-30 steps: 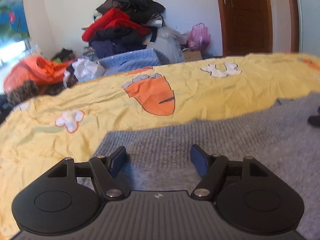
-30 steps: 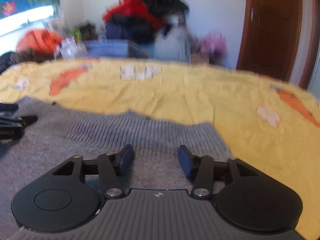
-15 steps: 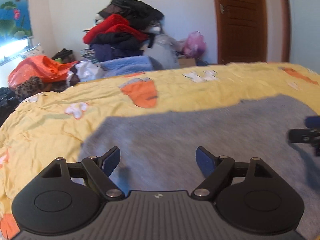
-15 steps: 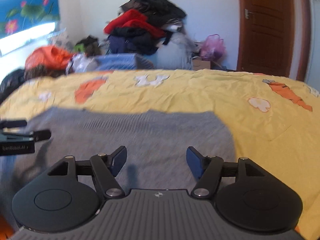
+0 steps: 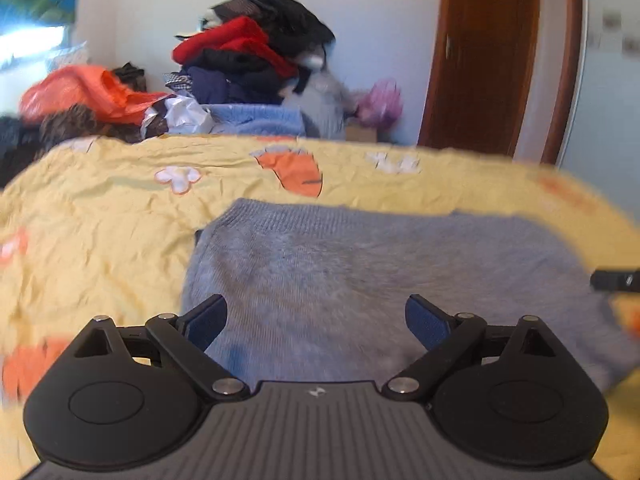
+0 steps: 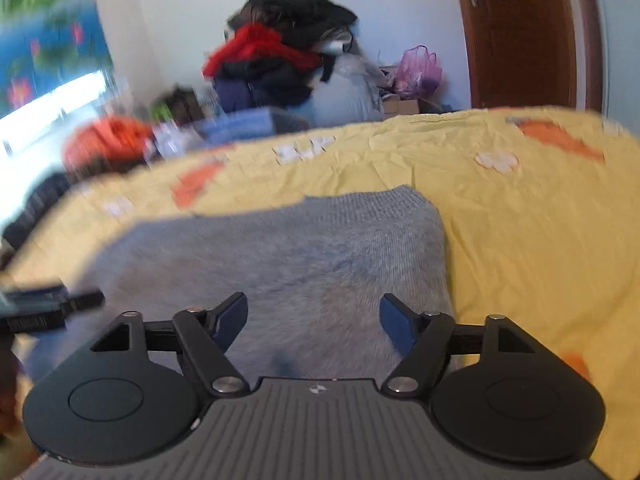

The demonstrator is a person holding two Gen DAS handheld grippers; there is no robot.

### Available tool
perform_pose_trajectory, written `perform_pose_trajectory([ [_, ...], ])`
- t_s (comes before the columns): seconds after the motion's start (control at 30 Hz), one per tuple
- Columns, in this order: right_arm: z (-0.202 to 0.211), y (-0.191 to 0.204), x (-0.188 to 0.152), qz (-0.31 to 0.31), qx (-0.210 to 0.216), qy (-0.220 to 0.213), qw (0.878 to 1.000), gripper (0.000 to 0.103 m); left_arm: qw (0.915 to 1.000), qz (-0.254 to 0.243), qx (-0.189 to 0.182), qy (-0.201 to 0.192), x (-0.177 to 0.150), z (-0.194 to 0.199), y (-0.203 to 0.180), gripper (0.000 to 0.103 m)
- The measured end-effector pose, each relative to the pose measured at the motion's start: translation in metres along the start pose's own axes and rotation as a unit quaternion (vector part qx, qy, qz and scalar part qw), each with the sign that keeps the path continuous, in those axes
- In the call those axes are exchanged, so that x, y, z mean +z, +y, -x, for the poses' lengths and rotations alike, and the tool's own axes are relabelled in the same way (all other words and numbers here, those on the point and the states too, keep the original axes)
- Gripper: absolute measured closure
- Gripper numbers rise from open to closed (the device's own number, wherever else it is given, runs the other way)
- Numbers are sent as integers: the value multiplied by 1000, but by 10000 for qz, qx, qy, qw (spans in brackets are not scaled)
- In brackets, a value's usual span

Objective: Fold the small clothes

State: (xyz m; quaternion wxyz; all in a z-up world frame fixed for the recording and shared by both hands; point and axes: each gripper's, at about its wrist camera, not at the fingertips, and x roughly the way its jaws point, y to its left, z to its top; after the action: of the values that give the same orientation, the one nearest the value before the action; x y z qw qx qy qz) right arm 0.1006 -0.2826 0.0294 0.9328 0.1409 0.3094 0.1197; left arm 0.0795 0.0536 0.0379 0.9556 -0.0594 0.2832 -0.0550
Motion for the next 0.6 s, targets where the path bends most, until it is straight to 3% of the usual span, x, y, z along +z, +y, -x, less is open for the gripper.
perform_pose_trajectory([
  [0.07, 34, -25, -12, -867, 315, 17, 9957, 22, 9973, 709, -171, 32, -16, 30, 22, 6],
  [0.13, 56, -56, -31, -1825, 555, 201, 9814, 21, 9856, 1647, -282, 243, -37, 47, 50, 6],
  [0.23, 71, -90, -57, -2904, 567, 519, 9538, 21, 9469, 3129, -387, 624, -68, 57, 90, 8],
  [0.27, 72, -96, -62, -3092, 578, 563, 9476, 21, 9333, 3518, -566, 447, -75, 62, 99, 6],
  [0.37, 65, -96, -68, -3279, 639, 625, 9405, 21, 8877, 4479, -975, 444, -82, 57, 114, 6],
  [0.4, 59, -93, -69, -3315, 673, 636, 9389, 21, 8745, 4694, -1140, 435, -82, 51, 116, 6],
  [0.43, 54, -89, -69, -3314, 730, 625, 9386, 20, 8665, 4812, -1270, 390, -81, 43, 116, 6],
  [0.5, 41, -82, -66, -3366, 779, 546, 9368, 20, 8631, 4853, -1363, 330, -74, 30, 111, 6],
  [0.6, 18, -73, -58, -3526, 879, 499, 9303, 20, 8474, 5035, -1640, 378, -66, 5, 106, 6],
])
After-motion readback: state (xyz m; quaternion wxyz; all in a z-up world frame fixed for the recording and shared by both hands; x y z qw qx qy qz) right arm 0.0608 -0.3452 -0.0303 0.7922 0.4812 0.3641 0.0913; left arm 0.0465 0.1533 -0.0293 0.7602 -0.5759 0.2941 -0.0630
